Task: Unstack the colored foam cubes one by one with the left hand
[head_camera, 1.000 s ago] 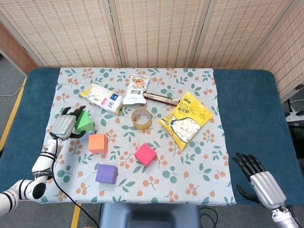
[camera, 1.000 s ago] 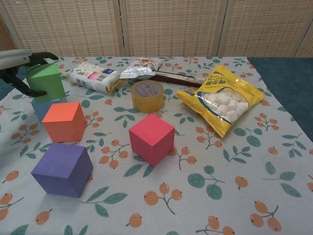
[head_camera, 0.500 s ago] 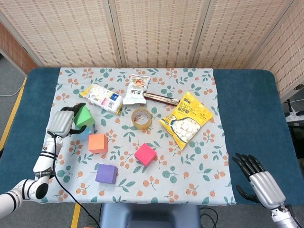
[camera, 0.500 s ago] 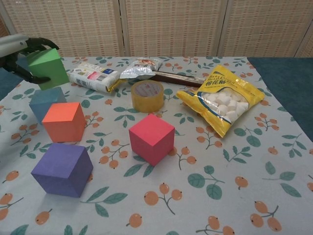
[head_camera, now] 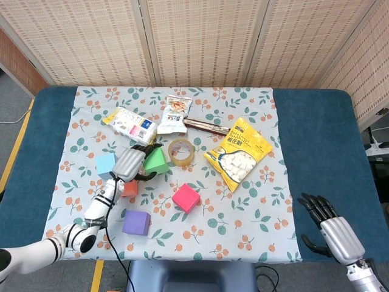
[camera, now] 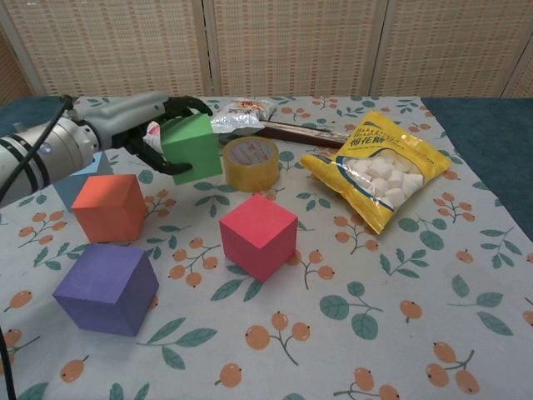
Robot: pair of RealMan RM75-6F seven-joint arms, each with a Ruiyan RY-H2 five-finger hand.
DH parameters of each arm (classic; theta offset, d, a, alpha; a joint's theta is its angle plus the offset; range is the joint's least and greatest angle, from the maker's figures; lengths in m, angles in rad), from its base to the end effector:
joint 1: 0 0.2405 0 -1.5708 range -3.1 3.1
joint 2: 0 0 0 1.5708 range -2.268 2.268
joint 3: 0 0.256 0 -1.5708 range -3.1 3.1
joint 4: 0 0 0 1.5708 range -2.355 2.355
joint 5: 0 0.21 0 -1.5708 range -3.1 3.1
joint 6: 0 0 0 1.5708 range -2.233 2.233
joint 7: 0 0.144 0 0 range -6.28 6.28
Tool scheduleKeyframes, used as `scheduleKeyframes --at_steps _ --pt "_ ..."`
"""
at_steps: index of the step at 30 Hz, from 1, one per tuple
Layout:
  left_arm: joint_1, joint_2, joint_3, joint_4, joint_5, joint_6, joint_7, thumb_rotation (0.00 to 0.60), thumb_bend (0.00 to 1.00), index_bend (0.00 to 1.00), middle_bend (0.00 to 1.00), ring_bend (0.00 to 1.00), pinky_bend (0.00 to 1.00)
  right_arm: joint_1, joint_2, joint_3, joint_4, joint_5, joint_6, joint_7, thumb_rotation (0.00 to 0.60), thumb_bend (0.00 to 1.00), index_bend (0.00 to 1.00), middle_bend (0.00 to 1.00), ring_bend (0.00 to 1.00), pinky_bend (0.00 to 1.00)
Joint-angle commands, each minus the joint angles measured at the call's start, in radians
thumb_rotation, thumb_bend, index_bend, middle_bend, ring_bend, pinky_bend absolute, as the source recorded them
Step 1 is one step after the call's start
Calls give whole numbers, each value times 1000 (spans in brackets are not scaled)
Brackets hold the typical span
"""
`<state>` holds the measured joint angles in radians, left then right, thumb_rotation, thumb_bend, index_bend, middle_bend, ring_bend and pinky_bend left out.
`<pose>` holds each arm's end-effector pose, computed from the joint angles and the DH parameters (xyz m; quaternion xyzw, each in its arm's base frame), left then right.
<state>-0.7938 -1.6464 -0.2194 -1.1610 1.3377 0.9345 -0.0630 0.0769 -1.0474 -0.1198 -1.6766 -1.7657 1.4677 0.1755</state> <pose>-0.1475 0.3877 -0.0186 -0.7167 -0.3821 -0.4445 0.3778 -0.2856 -0.1355 0.1385 0.6616 -0.4457 0.4107 0.4416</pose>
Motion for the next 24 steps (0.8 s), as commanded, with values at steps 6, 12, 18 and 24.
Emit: scheduleKeyframes --at_steps 6,12,18,24 --pt "-38 -78 -17 164 -36 -31 1 600 491 407 514 511 303 4 12 3 8 12 1 34 600 268 0 0 0 0" --pt "-23 -57 -29 246 -79 -57 -28 600 491 406 513 510 308 4 10 1 5 11 -3 28 600 268 0 0 0 0" --pt "-23 -93 -13 348 -109 -124 -41 600 483 407 513 501 224 7 4 -2 3 5 -10 18 600 268 0 0 0 0" --pt "-41 -147 -9 421 -95 -138 -87 600 432 393 493 443 139 7 1 -1 5 6 -8 15 600 268 0 0 0 0"
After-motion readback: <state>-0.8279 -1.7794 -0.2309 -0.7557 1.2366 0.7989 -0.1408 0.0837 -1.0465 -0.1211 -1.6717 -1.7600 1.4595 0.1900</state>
